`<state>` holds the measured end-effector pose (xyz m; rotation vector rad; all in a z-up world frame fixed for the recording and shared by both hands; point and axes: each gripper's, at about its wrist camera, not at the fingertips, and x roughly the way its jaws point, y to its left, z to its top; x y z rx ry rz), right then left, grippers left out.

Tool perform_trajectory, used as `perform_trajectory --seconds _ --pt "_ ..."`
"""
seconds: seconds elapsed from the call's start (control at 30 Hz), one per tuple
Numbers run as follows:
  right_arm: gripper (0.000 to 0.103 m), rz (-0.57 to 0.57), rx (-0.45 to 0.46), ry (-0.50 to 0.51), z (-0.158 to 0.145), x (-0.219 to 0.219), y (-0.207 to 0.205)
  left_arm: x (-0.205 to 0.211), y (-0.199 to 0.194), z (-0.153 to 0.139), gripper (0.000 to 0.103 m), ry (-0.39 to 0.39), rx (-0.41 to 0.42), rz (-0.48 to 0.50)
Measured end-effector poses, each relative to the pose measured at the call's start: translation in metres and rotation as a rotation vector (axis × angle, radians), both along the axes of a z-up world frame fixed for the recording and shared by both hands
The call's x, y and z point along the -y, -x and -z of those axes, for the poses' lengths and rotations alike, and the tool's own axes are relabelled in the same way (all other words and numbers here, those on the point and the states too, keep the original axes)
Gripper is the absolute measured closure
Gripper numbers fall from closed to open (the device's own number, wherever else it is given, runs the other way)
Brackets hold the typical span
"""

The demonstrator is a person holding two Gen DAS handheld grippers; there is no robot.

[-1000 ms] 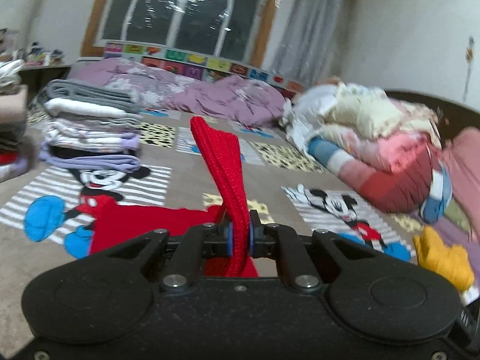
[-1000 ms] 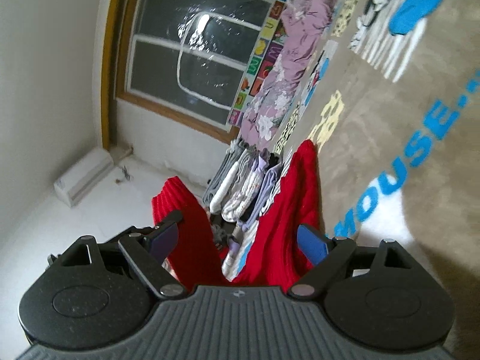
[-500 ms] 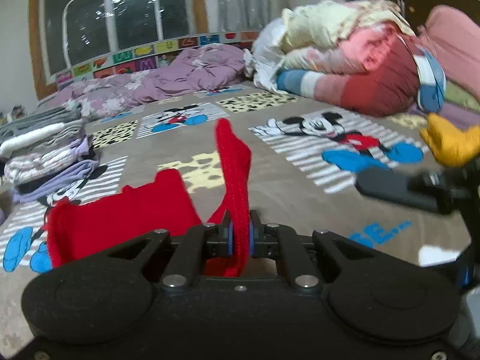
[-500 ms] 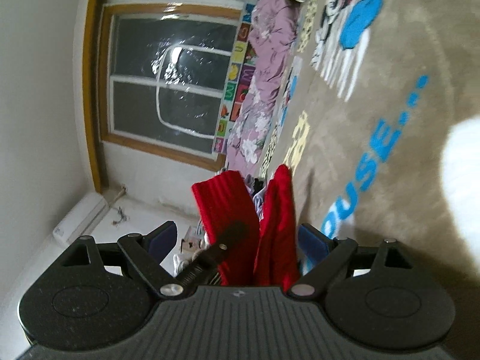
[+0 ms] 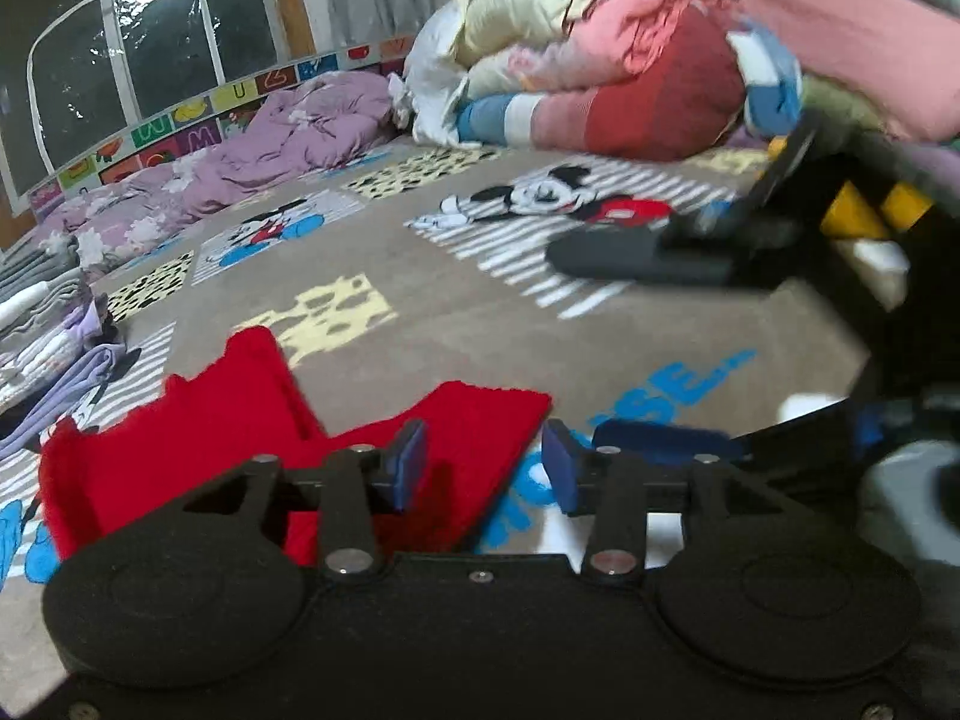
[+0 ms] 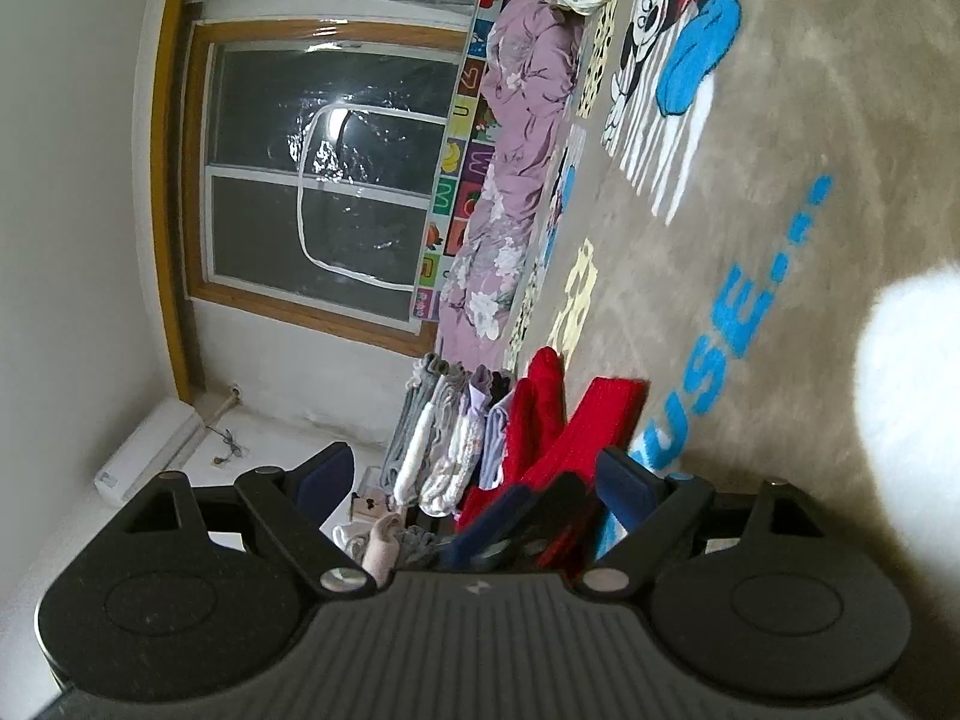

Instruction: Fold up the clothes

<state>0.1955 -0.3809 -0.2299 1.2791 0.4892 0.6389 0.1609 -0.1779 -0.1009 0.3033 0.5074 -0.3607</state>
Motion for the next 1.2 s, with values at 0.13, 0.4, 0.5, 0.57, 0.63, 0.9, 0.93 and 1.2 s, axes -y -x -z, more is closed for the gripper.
perform_trajectory --seconds 0.13,0.4,0.5,0.57,0.63,0.9,0.93,1.2 --pt "0.017 -0.086 -0.019 0.132 -0.011 -0.01 0.006 -0.043 0.032 -0.028 0.056 0.024 0.042 -0.061" --pt "0.018 -0.166 -0.046 0.277 -0.021 -0.038 -0.008 -0.108 0.099 -0.025 0.042 -0.102 0.041 -0.15" --pt "0.019 -0.16 -0.075 0.307 -0.022 -0.043 -0.023 -0.114 0.105 -0.012 0.041 -0.114 0.009 -0.175" --pt "0.02 -0.13 -0.097 0.284 -0.022 -0.044 -0.028 -0.113 0.103 -0.003 0.041 -0.131 0.0 -0.194" --pt "0.02 -0.102 -0.107 0.289 -0.024 -0.05 -0.028 -0.111 0.102 0.005 0.041 -0.147 -0.008 -0.199" --pt "0.081 0.016 -0.118 0.34 -0.01 -0.062 -0.041 -0.11 0.104 0.02 0.041 -0.178 -0.003 -0.171" --pt "0.09 0.017 -0.119 0.336 -0.006 -0.061 -0.044 -0.11 0.104 0.02 0.041 -0.176 -0.003 -0.171" --pt "0.093 0.049 0.009 0.266 -0.02 -0.046 -0.042 -0.112 0.104 0.019 0.041 -0.132 -0.013 -0.143"
